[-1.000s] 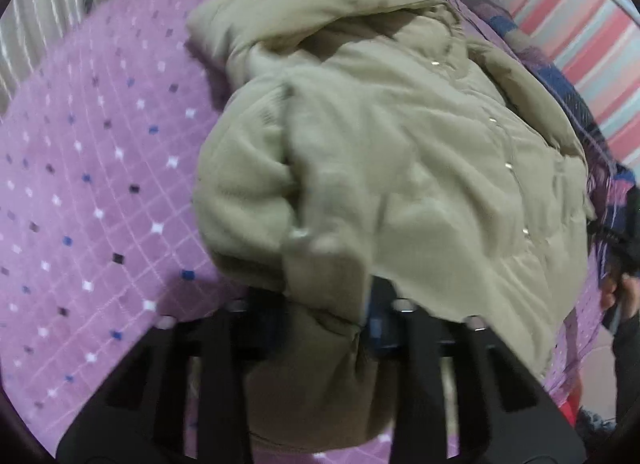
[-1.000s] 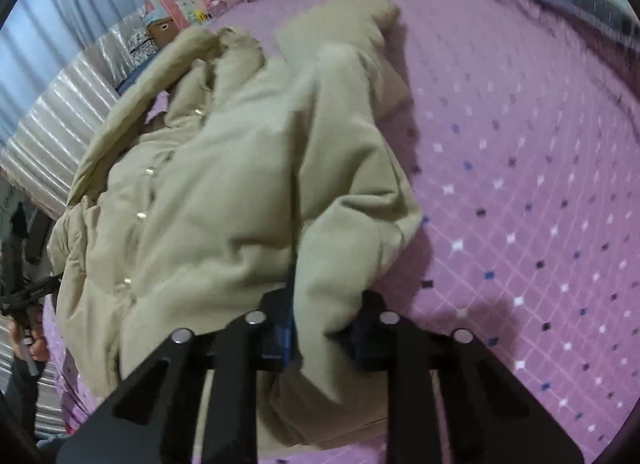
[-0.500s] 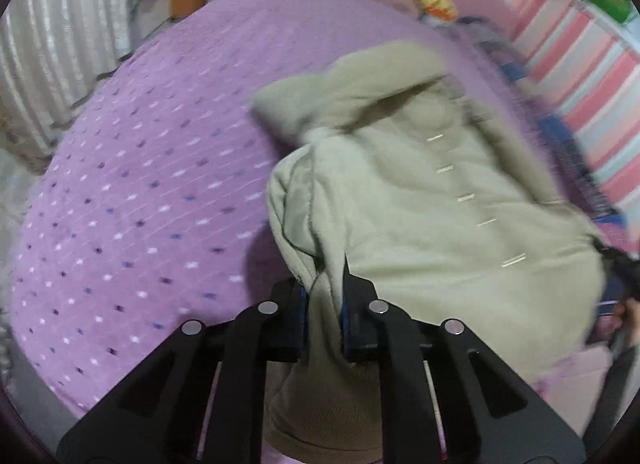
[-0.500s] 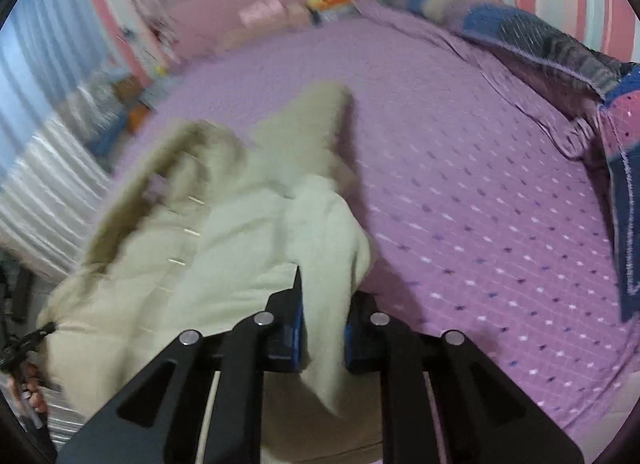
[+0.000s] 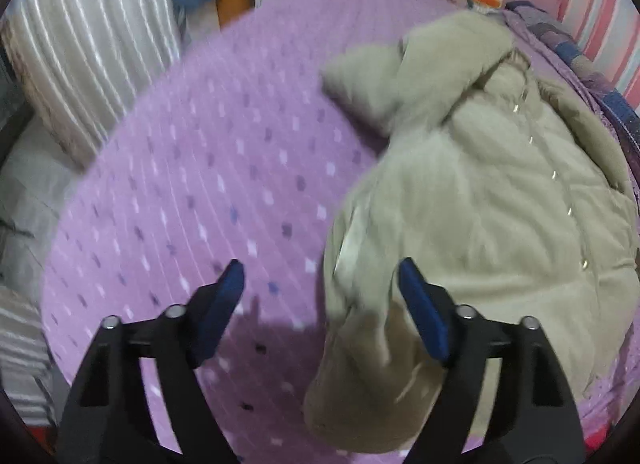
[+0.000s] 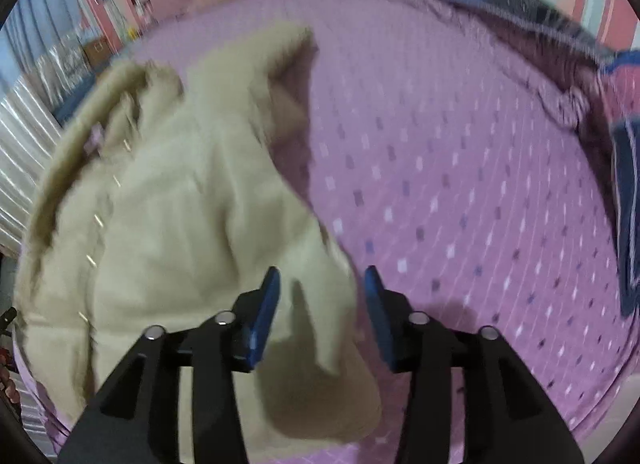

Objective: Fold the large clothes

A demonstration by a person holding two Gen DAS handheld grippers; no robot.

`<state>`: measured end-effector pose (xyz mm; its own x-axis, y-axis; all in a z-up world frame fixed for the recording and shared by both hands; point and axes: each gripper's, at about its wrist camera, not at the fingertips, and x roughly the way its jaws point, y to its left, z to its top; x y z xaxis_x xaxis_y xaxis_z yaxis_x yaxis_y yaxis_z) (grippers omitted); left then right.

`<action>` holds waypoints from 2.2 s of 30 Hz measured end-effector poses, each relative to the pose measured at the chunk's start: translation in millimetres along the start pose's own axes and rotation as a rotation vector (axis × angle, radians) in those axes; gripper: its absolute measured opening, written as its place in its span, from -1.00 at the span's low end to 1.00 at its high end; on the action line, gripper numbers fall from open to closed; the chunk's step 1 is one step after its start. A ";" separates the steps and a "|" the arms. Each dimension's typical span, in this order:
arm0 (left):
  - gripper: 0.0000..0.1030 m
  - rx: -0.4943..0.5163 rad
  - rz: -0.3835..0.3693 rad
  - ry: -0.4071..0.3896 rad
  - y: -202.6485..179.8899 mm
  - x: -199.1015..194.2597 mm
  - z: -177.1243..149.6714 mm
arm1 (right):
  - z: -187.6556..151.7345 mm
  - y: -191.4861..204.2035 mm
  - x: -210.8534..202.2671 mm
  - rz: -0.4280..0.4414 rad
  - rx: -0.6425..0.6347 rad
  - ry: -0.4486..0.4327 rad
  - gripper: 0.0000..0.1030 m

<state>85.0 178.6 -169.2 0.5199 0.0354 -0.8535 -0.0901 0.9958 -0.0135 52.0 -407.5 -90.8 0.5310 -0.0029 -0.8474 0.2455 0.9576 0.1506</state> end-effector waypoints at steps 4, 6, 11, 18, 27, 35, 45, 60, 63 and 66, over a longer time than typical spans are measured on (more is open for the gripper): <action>0.69 0.051 -0.009 -0.012 -23.4 3.0 40.6 | 36.8 16.9 5.6 0.006 -0.032 -0.038 0.17; 0.69 0.081 0.002 -0.016 -37.8 10.5 52.6 | 46.4 28.4 18.9 0.006 -0.042 -0.030 0.17; 0.72 0.137 0.020 0.002 -75.4 40.7 85.7 | 84.5 43.8 52.3 0.007 -0.073 0.001 0.17; 0.71 0.212 0.094 0.028 -124.6 100.0 142.7 | 133.0 64.3 80.9 0.010 -0.116 0.016 0.35; -0.45 0.072 0.123 0.094 -86.3 131.9 181.7 | 149.4 65.5 104.1 0.095 -0.029 0.056 -0.62; -0.51 -0.354 -0.019 0.124 71.9 112.7 148.4 | 120.8 -20.4 86.4 -0.016 0.254 0.022 -0.77; 0.07 -0.224 0.044 0.076 75.0 95.0 100.0 | 70.8 -55.4 97.5 0.077 0.445 0.078 -0.44; 0.94 -0.095 0.132 0.069 34.8 55.4 86.9 | 124.4 85.7 67.8 -0.175 -0.209 -0.056 0.52; 0.94 -0.147 0.103 0.054 53.3 44.4 66.6 | 113.8 107.0 82.1 -0.173 -0.279 -0.034 0.52; 0.94 -0.153 0.122 -0.014 56.7 17.8 63.1 | 108.1 122.5 87.5 -0.170 -0.332 -0.025 0.52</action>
<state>142.7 241.0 -152.3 0.5089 0.1577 -0.8462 -0.2807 0.9598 0.0101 216.2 -321.6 -91.5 0.5263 -0.1726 -0.8326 0.0578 0.9842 -0.1675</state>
